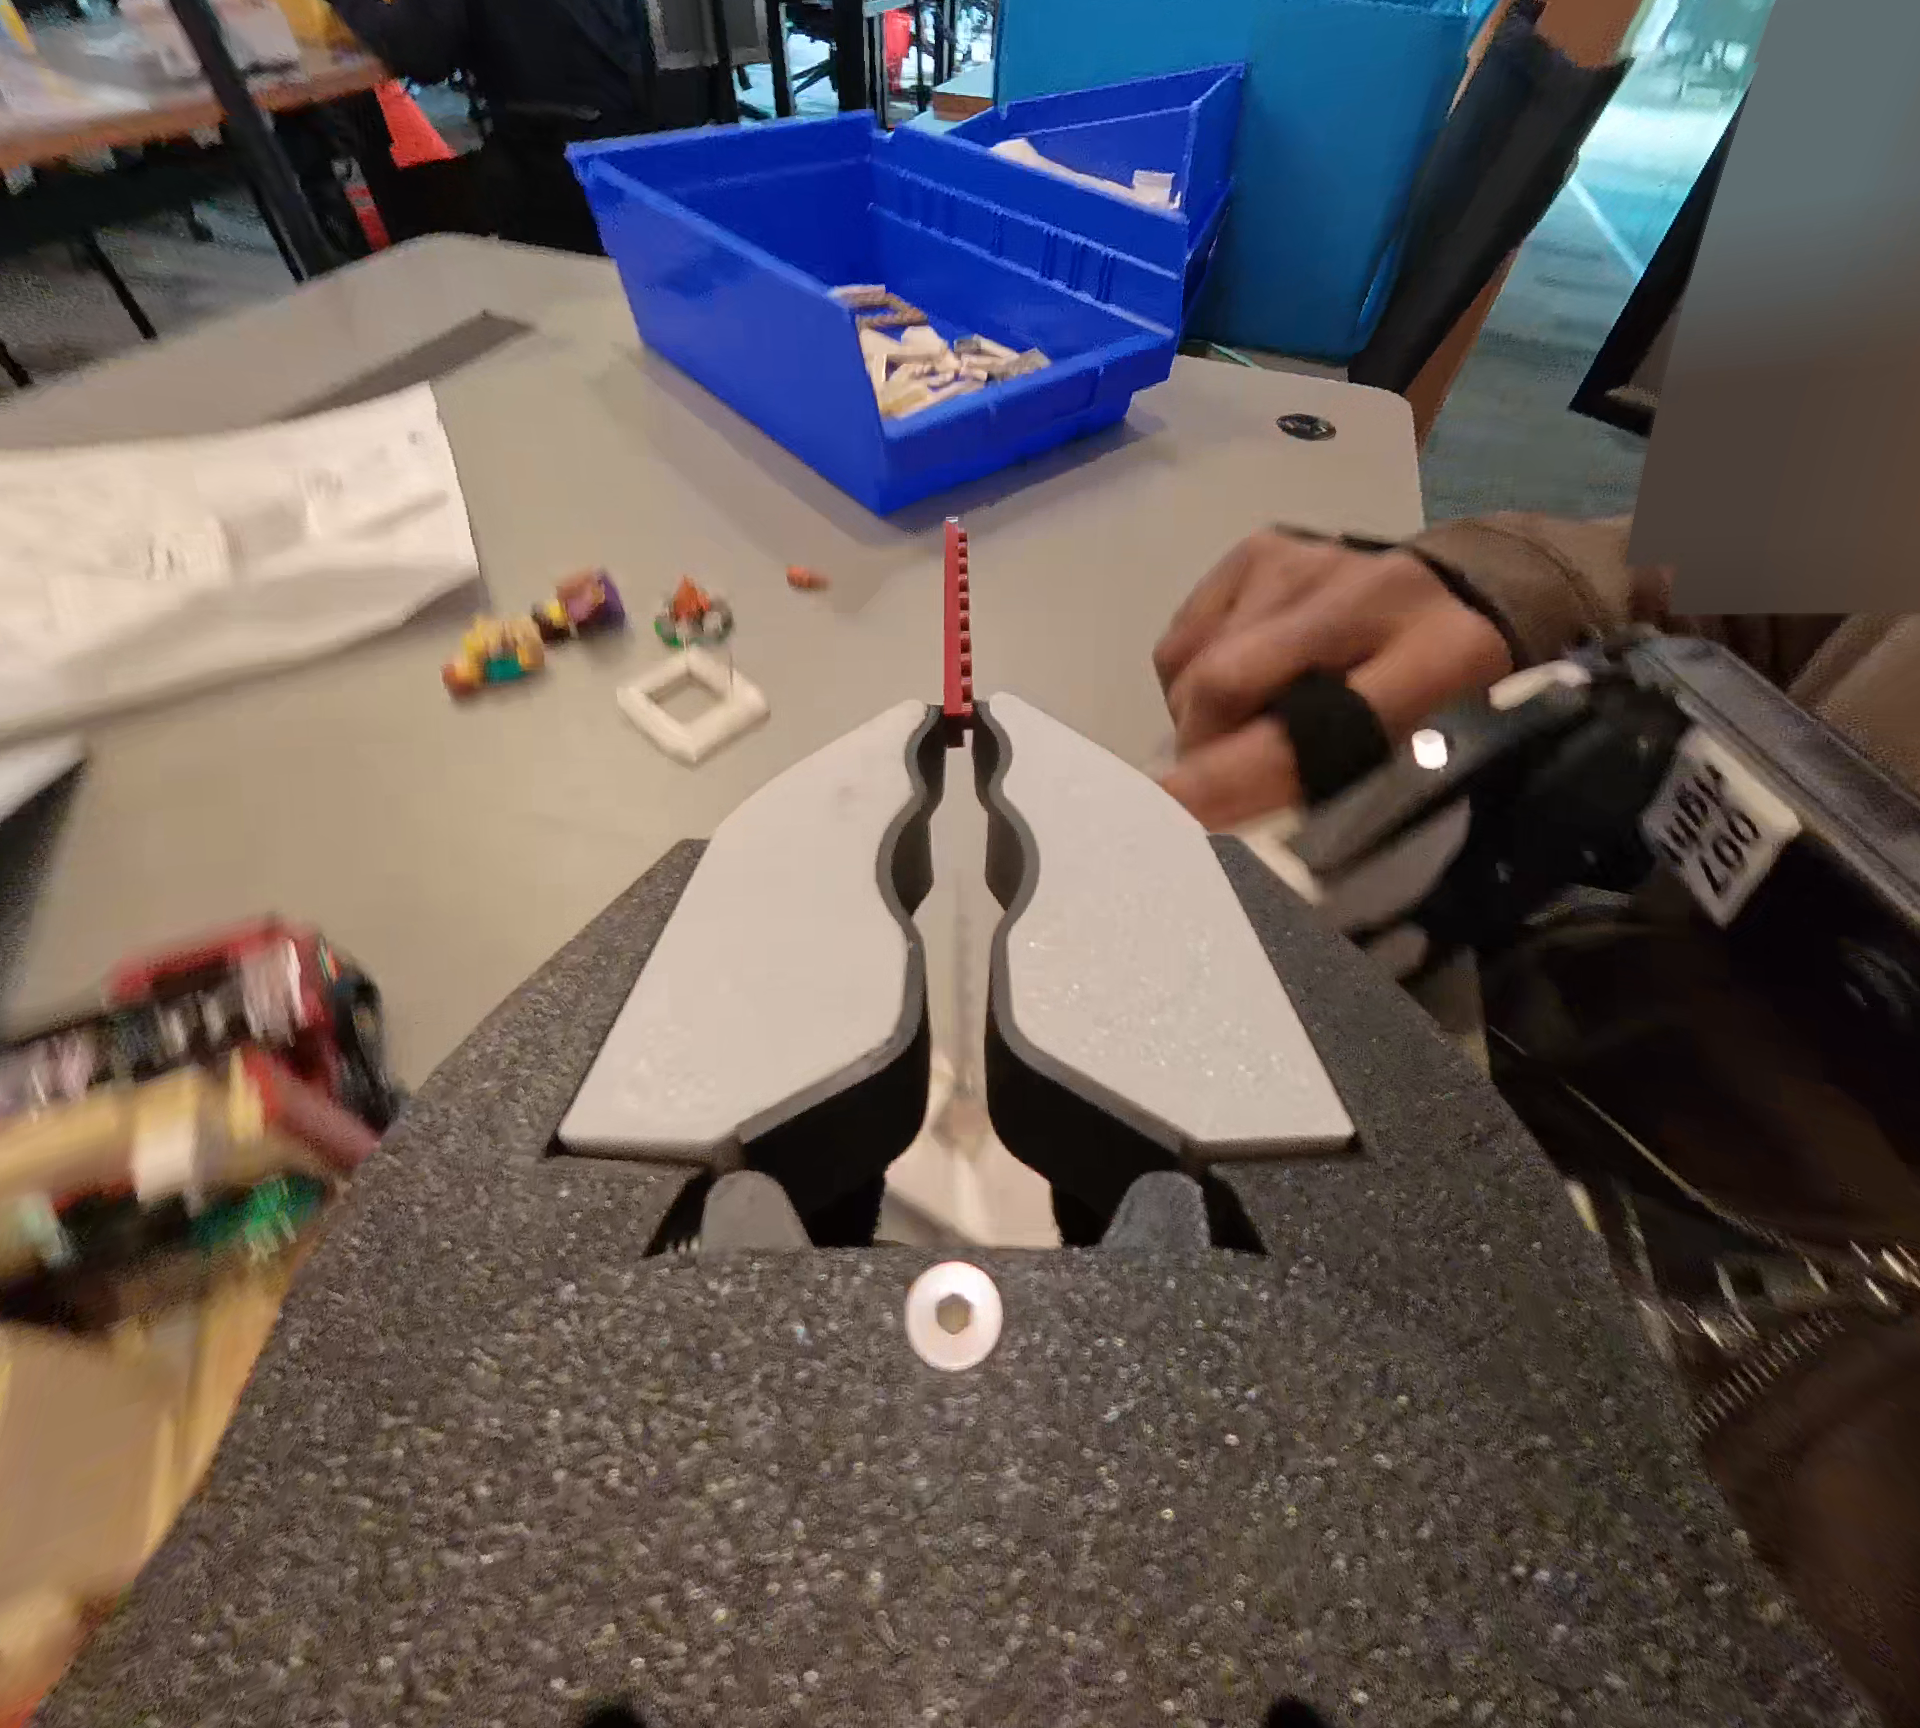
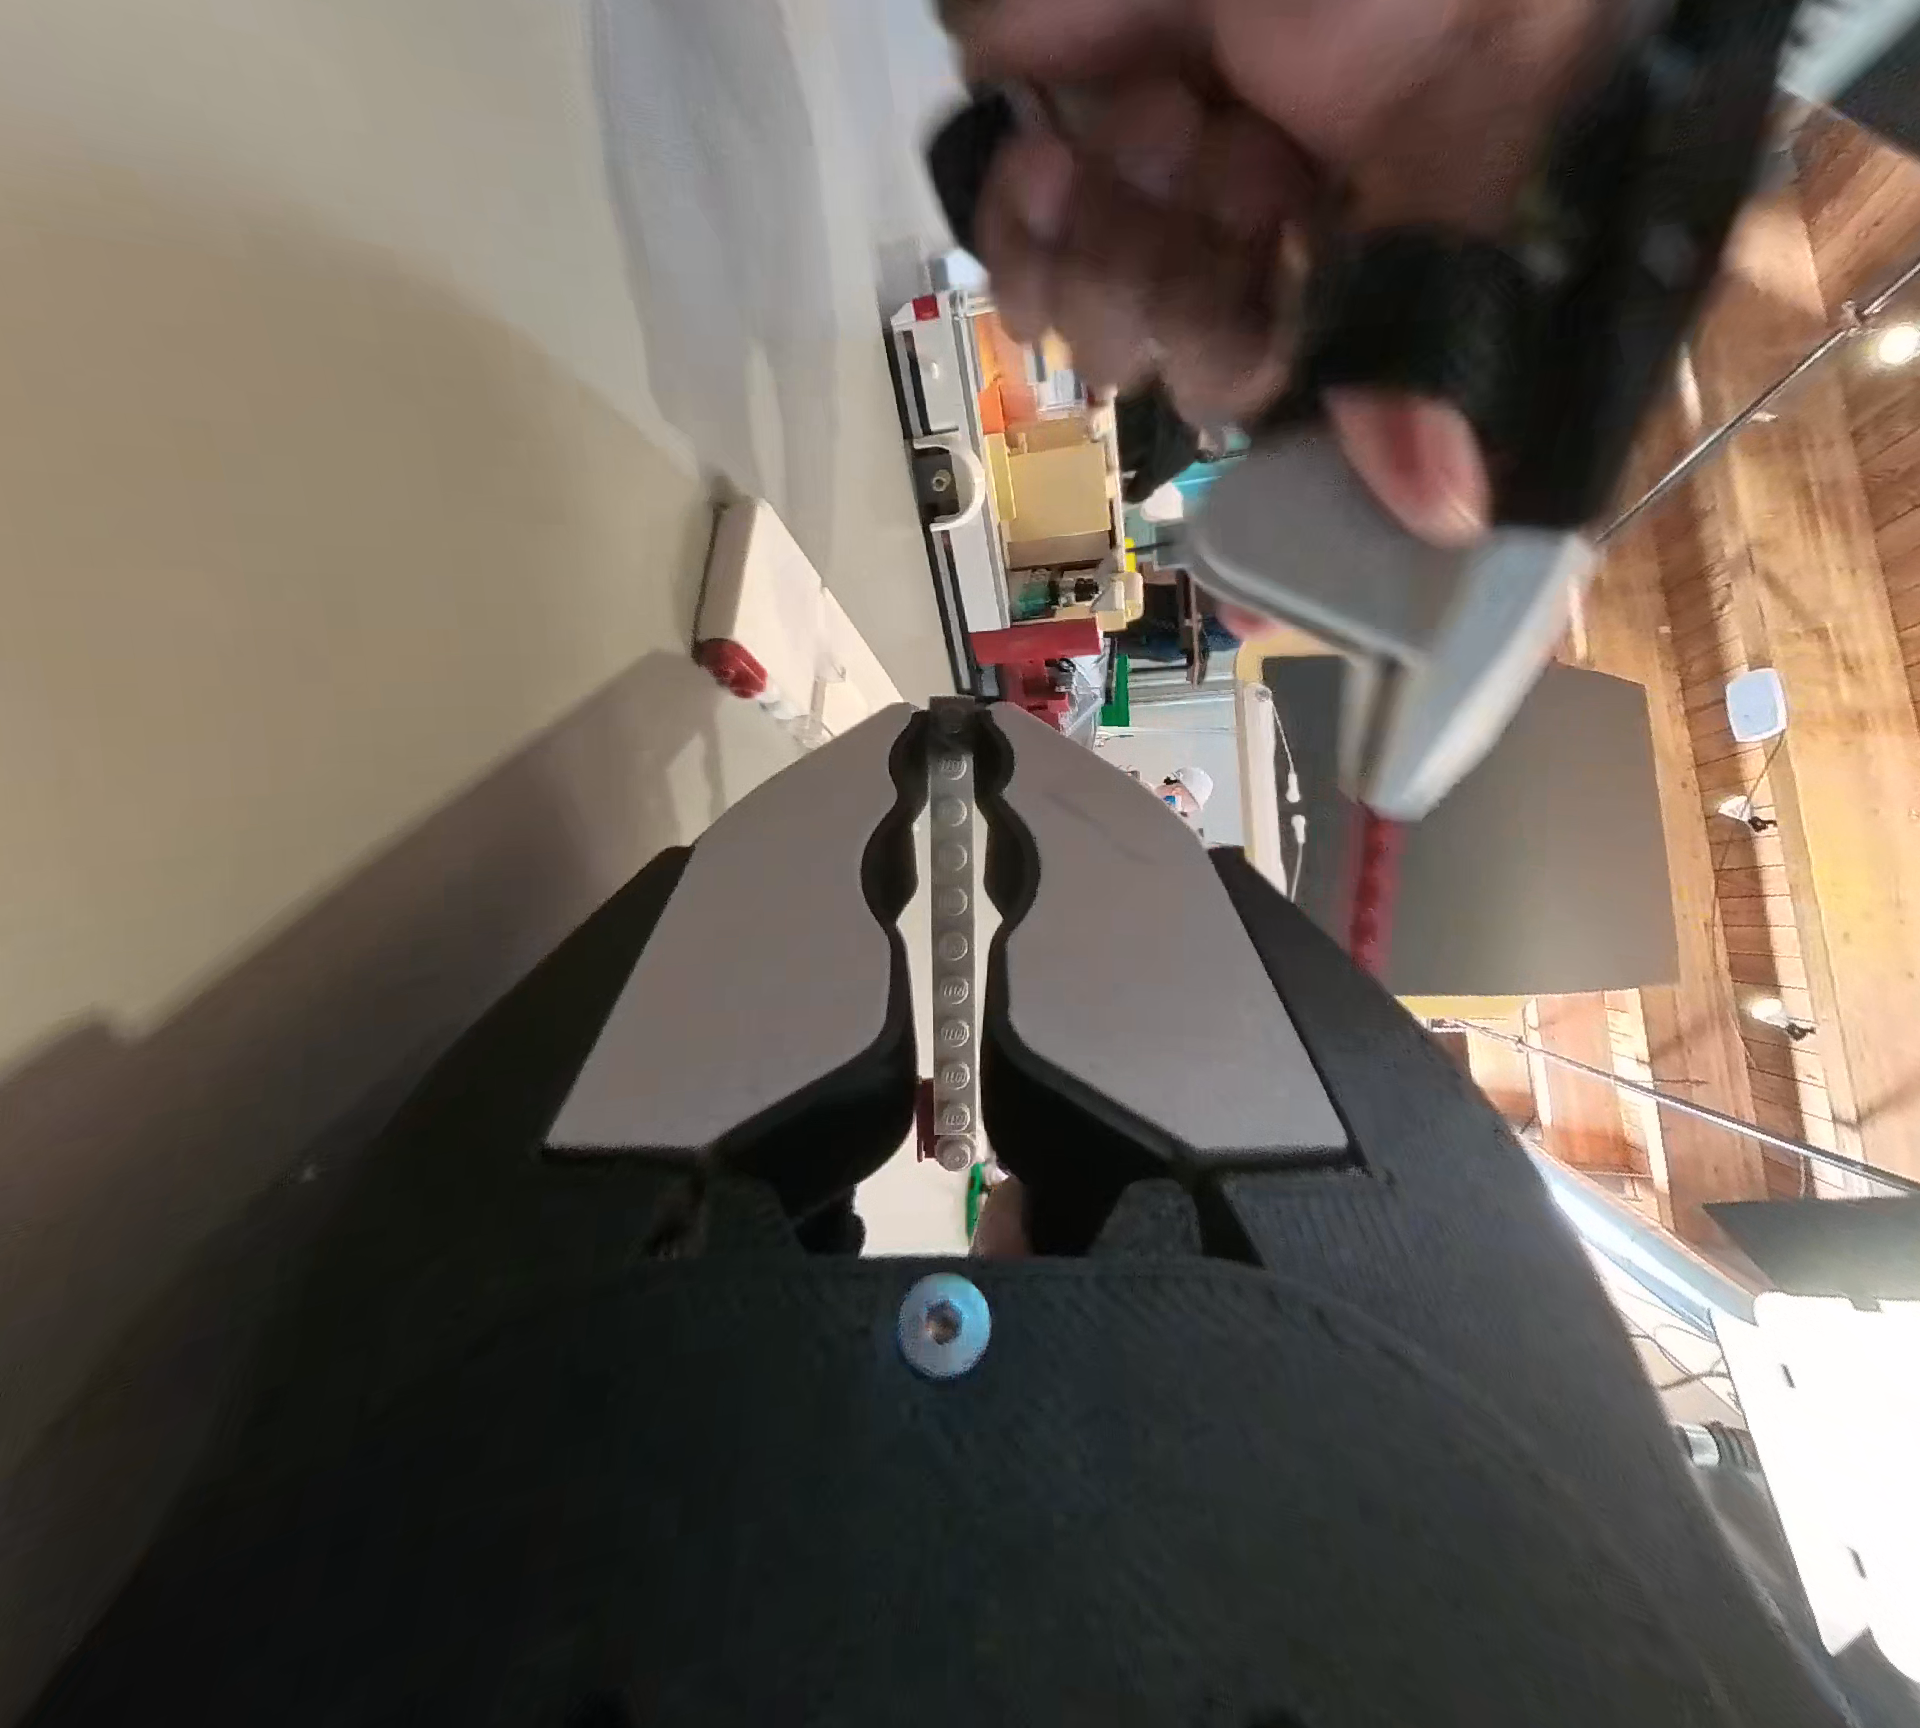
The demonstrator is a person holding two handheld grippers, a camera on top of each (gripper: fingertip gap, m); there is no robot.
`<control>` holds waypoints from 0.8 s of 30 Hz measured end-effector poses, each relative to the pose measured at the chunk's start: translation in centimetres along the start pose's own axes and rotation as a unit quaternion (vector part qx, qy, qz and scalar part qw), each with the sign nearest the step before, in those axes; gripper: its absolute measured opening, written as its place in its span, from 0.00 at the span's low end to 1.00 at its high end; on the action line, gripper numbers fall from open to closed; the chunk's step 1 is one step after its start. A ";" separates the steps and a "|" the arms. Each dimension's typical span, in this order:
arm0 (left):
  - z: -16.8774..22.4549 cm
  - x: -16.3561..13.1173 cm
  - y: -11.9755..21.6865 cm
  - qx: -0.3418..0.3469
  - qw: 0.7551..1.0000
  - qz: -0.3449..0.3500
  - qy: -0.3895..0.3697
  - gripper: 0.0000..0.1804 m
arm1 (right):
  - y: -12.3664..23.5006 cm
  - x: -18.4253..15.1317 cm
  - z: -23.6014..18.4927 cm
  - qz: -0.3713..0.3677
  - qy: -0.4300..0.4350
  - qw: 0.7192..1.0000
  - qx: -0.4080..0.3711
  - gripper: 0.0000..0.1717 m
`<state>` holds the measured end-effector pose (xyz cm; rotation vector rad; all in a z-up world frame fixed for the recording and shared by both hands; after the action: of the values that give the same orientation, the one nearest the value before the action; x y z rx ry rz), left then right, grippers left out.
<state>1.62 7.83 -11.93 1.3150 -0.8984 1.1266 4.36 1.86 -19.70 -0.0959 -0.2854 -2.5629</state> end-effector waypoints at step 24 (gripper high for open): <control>-4.7 4.6 -14.6 -0.027 0.995 -0.043 -0.086 0.24 | 0.3 -3.0 0.8 -0.042 -0.056 0.997 -0.016 0.05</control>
<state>16.37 14.19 -11.72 1.4084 -0.9811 0.9265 7.03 3.31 -19.25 -0.2436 -0.2965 -2.6506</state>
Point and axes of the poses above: each gripper's, where its closed fingertips meet, y back along the fingers, x out of its top, z = x × y across the jaws, the point moved 4 cm from there along y, back along the fingers, and after that the axes turned 3 degrees about y, right-handed, at the moved point
